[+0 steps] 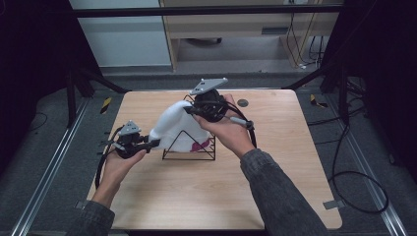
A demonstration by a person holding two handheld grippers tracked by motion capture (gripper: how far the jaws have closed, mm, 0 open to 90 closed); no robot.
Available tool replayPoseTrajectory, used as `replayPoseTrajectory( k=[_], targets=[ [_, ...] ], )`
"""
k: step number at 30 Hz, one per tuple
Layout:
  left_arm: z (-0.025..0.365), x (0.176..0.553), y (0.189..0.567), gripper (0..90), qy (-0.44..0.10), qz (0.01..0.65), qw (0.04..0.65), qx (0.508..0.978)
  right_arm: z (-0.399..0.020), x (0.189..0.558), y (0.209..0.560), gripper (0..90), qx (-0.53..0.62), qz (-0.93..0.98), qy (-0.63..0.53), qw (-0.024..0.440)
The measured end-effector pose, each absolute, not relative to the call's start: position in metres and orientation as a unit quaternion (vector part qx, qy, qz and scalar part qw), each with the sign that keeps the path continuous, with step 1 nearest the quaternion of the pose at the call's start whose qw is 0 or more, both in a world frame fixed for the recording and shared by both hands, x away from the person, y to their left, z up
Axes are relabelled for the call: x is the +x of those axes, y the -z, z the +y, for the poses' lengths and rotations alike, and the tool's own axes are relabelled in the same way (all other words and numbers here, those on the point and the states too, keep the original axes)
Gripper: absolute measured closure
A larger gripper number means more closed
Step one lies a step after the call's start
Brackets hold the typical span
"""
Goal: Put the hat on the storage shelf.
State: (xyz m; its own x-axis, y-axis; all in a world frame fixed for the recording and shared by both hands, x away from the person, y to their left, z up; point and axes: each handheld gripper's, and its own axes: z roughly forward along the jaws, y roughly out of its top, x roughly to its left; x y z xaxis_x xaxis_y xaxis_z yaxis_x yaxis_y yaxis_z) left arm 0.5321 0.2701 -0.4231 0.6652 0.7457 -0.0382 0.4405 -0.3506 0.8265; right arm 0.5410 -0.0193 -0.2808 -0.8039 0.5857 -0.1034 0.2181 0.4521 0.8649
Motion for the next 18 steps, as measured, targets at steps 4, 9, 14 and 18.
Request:
replayPoseTrajectory(
  k=[4,9,14,18],
  targets=[
    [0.272,0.53,0.427,65.5,-0.171,0.365,0.429,0.808,-0.016,0.541,0.284,81.8,0.24,0.832,-0.461,0.194],
    [0.272,0.531,0.435,65.2,-0.162,0.371,0.415,0.815,-0.014,0.542,0.29,81.8,0.239,0.838,-0.453,0.19],
    [0.27,0.532,0.438,67.0,-0.163,0.367,0.406,0.821,-0.01,0.542,0.297,81.4,0.241,0.843,-0.444,0.185],
    [0.27,0.533,0.439,68.5,-0.16,0.369,0.399,0.824,-0.008,0.542,0.301,81.2,0.244,0.845,-0.439,0.182]
  ],
)
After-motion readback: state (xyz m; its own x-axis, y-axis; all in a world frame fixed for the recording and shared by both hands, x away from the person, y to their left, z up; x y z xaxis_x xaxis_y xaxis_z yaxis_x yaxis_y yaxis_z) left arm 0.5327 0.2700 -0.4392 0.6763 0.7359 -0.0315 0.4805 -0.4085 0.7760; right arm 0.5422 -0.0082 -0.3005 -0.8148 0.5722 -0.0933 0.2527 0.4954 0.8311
